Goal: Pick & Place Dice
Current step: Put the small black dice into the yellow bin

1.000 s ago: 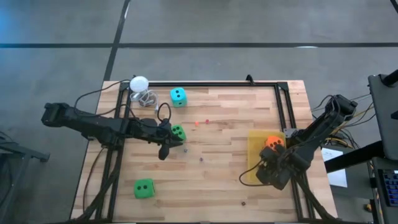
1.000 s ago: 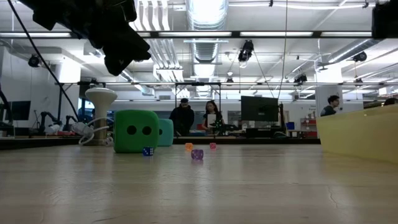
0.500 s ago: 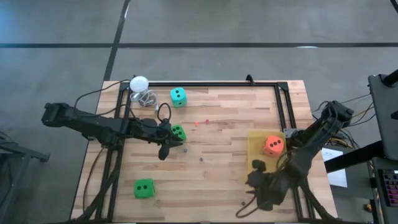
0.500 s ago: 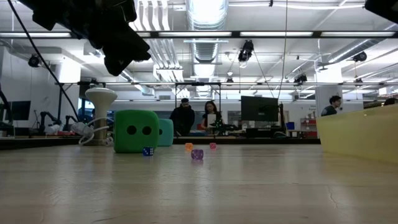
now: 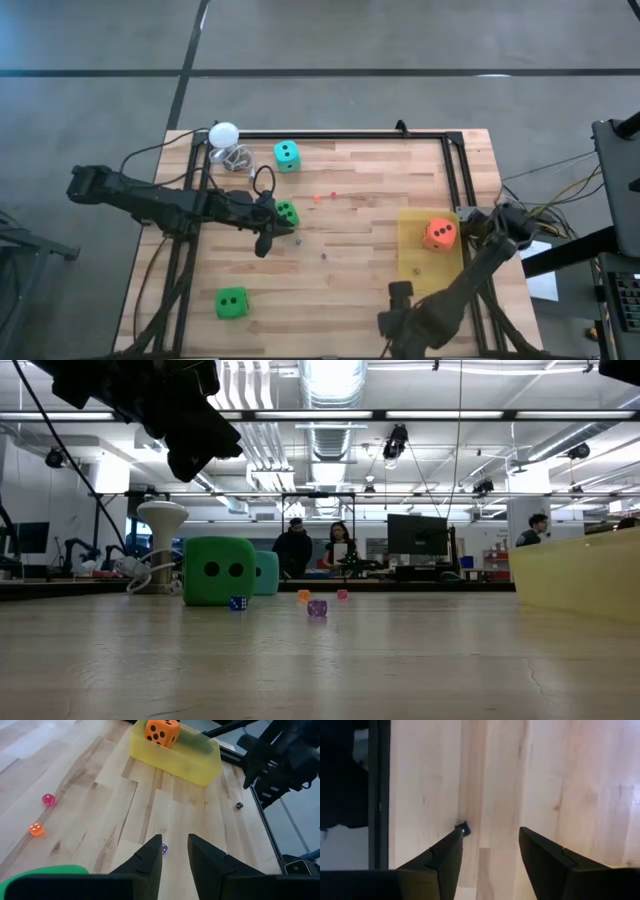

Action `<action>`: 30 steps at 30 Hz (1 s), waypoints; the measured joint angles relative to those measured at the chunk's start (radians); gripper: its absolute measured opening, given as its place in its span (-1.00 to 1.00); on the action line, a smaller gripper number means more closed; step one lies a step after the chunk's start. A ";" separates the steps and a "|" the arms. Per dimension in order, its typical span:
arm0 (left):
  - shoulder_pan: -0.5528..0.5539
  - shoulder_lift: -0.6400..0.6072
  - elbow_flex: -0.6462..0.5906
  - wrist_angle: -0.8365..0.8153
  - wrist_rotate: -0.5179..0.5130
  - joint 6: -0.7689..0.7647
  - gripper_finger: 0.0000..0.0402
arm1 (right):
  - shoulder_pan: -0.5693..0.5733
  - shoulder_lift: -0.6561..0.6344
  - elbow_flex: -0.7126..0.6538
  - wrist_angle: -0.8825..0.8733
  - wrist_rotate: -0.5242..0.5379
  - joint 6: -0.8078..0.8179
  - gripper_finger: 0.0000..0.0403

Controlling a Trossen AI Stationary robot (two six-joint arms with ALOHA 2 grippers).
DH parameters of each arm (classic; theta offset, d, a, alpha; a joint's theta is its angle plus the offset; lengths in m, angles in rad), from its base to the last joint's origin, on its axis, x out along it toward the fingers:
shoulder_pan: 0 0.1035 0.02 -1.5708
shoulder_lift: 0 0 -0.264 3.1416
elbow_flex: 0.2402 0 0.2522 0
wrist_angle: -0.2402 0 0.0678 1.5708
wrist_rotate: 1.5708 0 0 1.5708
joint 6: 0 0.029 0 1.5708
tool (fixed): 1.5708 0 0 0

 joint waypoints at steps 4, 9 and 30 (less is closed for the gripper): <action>0.000 0.000 0.000 -0.001 0.000 0.000 -0.51 | 0.005 0.064 0.055 -0.039 -0.043 -0.026 0.02; 0.000 0.000 0.000 -0.002 0.000 0.030 -0.51 | 0.012 0.102 0.065 -0.046 -0.063 -0.017 0.03; 0.001 0.000 0.002 -0.017 0.000 0.034 -0.51 | 0.016 0.185 0.064 0.002 -0.075 -0.023 0.01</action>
